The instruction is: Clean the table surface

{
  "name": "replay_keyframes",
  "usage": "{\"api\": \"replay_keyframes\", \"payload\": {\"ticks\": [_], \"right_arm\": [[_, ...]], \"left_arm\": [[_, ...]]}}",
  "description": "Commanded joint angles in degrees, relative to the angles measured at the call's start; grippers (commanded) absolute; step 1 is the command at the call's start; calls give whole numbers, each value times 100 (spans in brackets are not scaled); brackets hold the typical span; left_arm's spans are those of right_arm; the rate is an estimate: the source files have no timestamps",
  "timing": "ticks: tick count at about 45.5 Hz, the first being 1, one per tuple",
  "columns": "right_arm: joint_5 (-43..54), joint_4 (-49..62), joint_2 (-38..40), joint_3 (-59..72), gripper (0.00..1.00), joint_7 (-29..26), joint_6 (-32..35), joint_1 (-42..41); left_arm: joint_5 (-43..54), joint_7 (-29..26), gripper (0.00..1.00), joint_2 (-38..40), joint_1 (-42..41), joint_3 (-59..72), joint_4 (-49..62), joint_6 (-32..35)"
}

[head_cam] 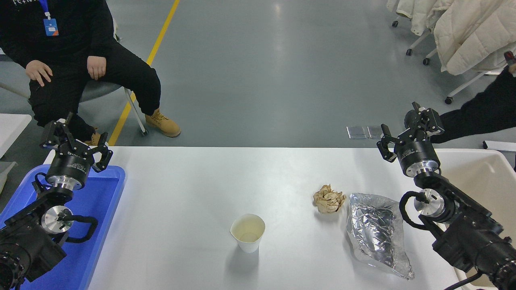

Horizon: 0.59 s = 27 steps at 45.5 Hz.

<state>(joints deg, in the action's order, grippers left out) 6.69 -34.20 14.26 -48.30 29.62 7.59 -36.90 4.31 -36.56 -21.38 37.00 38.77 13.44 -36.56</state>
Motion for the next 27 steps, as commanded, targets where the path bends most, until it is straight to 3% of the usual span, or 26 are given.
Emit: {"api": "replay_keyframes", "payload": {"ticks": [1, 27], "right_arm": [[-1, -8, -2, 5, 99, 0, -21, 8], [-18, -8, 6, -22, 99, 0, -65, -36]], "left_arm": [[0, 0, 100, 11, 0, 8, 0, 0], [0, 0, 100, -7, 0, -1, 0, 0]]}}
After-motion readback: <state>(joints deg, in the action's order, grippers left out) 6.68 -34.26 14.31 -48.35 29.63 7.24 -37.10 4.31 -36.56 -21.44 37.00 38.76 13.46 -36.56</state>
